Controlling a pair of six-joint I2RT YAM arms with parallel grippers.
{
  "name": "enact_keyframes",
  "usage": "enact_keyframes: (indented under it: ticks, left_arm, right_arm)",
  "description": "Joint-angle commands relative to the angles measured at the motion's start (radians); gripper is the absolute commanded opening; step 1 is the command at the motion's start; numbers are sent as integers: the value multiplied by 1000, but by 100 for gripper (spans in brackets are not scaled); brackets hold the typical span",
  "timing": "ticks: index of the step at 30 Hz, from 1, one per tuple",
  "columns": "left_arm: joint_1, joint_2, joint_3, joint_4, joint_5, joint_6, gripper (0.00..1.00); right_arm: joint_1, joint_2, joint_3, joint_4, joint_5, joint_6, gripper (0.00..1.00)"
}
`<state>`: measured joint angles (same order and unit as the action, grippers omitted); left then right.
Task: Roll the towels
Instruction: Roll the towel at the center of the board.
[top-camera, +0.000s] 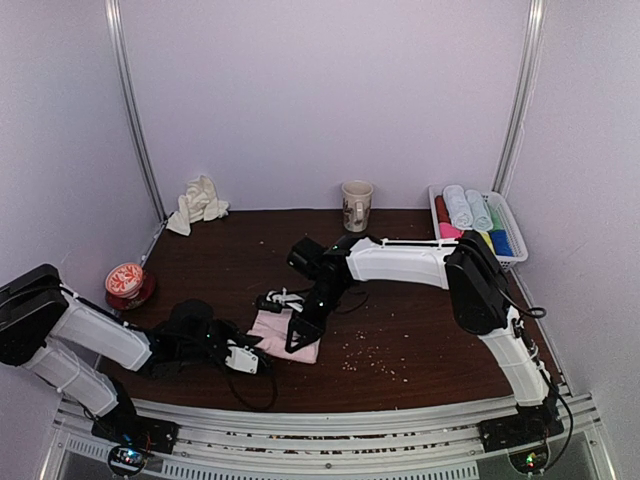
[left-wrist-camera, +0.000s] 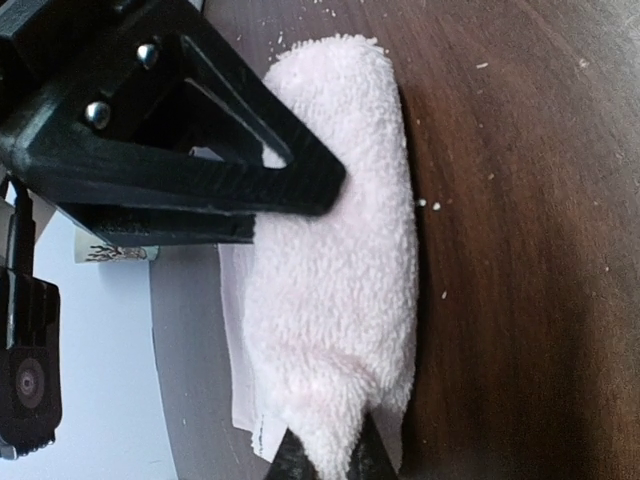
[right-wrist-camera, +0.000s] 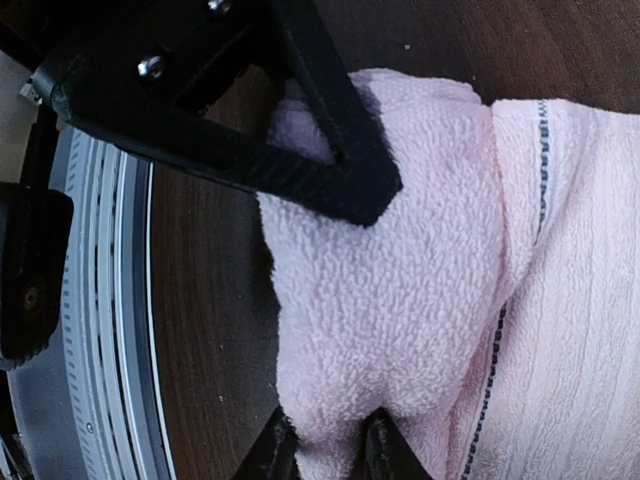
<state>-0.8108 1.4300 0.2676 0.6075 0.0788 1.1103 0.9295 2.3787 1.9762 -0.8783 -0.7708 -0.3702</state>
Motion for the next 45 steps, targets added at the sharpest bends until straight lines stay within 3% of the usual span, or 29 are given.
enact_keyframes:
  ticks: [1,5,11,20,25,35,45]
  left_arm:
    - [-4,-14,65,-186,35,-41,0]
    - [-4,-25,113,-340,63,-60,0]
    - [1,1,216,-540,98,-132,0]
    - [60,155,403,-754,185,-226,0]
    - [106,221,497,-848,263,-256,0]
    - [184,335,665,-1041,387,-276,0]
    - [228,459,789,-1167,444,-284,0]
  right_arm:
    - [1,-18,-52,-19,34,-5,28]
    - [-1,-99,-119,51,73,10,40]
    - [-1,-278,-260,175,198,29,49]
    - [50,-614,-695,568,493,14,62]
    - [103,-731,-915,794,663,-33,64]
    - [230,-764,-1132,1115,901,-203,68]
    - [303,-609,-1053,1177,1071,-297,70]
